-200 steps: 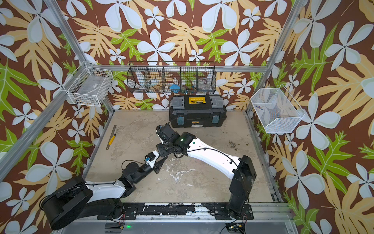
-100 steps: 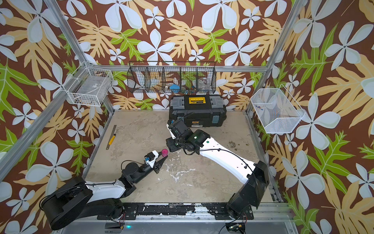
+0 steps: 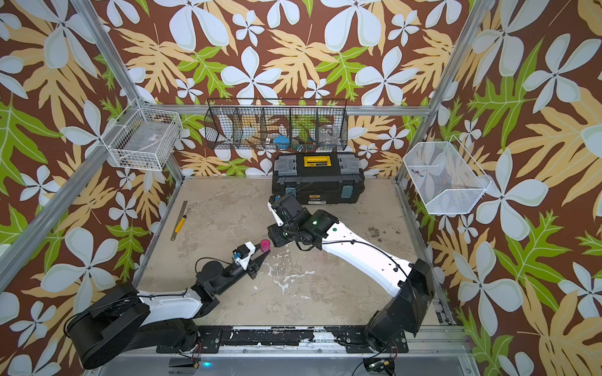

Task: Close the paint jar lid
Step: Screw the lid onto the paint jar.

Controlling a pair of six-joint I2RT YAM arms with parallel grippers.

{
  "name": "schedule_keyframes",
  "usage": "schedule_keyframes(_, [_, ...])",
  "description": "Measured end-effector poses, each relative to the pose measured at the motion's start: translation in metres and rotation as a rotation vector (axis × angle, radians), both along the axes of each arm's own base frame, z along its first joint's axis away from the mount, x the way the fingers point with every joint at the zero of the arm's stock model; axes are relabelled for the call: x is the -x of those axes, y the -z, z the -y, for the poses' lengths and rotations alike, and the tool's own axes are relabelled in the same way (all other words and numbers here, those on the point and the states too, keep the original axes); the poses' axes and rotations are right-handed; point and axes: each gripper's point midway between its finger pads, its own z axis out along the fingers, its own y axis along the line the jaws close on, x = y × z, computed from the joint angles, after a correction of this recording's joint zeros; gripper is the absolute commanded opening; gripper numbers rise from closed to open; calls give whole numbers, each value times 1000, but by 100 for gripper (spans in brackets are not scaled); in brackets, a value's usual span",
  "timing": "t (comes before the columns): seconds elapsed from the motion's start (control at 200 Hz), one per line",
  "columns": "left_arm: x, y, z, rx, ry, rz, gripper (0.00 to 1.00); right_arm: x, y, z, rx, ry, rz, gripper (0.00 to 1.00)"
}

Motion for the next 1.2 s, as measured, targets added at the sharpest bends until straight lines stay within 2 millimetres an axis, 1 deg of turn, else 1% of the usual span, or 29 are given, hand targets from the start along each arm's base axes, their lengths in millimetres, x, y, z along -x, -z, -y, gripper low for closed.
schedule_keyframes(0.11, [0, 0, 0, -1, 0, -1, 4, 1, 1, -1, 1, -5, -1, 59])
schedule_keyframes(0.18, [0, 0, 0, -1, 0, -1, 3, 4, 5, -3, 11, -15, -8, 59])
schedule_keyframes(0.28, [0, 1, 0, -1, 0, -1, 3, 8, 22, -4, 36, -30, -42, 59])
schedule_keyframes(0.35, [0, 7, 0, -18, 0, -20, 3, 9, 33, -4, 56, -31, -61, 59])
schedule_keyframes(0.48, [0, 15, 0, -41, -2, -46, 3, 9, 43, -4, 74, -32, -77, 58])
schedule_keyframes(0.55, [0, 16, 0, -41, -2, -46, 3, 8, 42, -4, 72, -32, -76, 58])
schedule_keyframes(0.636, [0, 12, 0, -32, -2, -36, 4, 8, 36, -5, 63, -35, -67, 59])
schedule_keyframes(0.706, [0, 7, 0, -19, 0, -21, 4, 7, 26, -6, 48, -40, -51, 59])
schedule_keyframes(0.851, [0, 4, 0, -9, 0, -10, 4, 4, 5, -11, 12, -52, -8, 59])
schedule_keyframes(0.956, [0, 2, 0, -4, 0, -4, 3, 2, -2, -14, 3, -65, 4, 59])
schedule_keyframes(1.071, [0, 2, 0, -4, 0, -4, 3, 4, 4, -17, 6, -81, -13, 59])
schedule_keyframes(1.176, [0, 2, 0, -4, 0, -4, 3, 9, 22, -19, 36, -94, -45, 59])
schedule_keyframes(1.201, [0, 4, 0, -10, -1, -12, 4, 10, 25, -20, 41, -97, -50, 59])
